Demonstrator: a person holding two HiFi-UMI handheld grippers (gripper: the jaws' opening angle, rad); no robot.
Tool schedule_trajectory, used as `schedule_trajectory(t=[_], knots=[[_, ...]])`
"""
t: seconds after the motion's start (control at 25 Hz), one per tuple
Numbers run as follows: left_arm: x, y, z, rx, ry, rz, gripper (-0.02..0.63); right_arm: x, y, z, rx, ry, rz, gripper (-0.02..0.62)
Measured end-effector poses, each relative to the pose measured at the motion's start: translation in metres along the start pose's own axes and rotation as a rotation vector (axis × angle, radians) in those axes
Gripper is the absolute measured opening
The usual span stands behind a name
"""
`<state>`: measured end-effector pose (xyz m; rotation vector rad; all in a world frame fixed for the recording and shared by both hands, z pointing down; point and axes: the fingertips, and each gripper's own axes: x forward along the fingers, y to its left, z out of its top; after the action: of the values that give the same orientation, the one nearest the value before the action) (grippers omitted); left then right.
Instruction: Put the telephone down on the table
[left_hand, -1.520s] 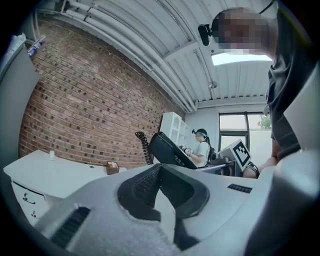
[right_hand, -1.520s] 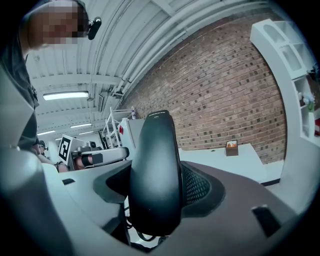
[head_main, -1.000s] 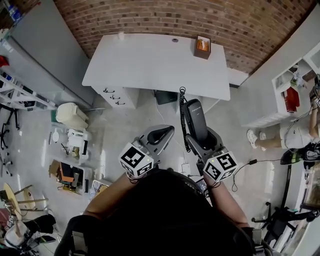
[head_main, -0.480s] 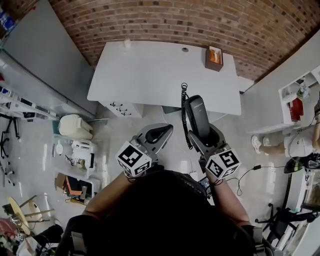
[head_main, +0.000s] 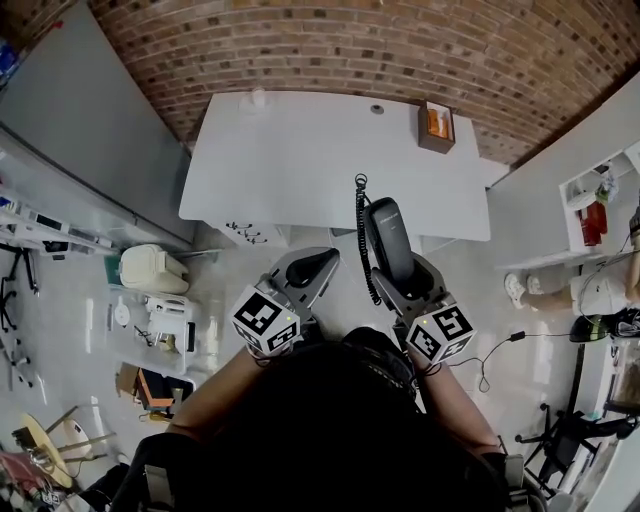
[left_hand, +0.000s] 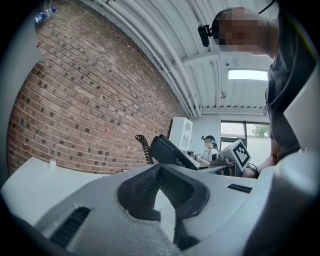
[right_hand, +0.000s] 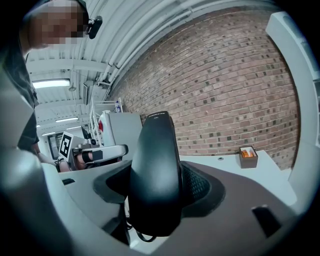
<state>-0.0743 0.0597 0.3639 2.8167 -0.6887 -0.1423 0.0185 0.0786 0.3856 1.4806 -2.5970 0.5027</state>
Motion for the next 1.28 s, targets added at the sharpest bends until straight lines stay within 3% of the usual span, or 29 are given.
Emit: schedule_trajectory(t=[0.28,0.68,1.28], knots=[[0.003,0.017,-0.002,-0.005,0.006,0.010,0.008,0.018,-0.006,0.003,0.007,-0.006,0.005,0.278],[0.025,0.062,0.003,-0.004,-0.002,0.089,0.008,0.062,-0.040,0.013,0.009,0.011,0.064,0.278],[0.153,0.125,0.010,-0.028,0.007,0.134,0.008,0.120,-0.167,0.052,0.016,0.048,0.119,0.278]])
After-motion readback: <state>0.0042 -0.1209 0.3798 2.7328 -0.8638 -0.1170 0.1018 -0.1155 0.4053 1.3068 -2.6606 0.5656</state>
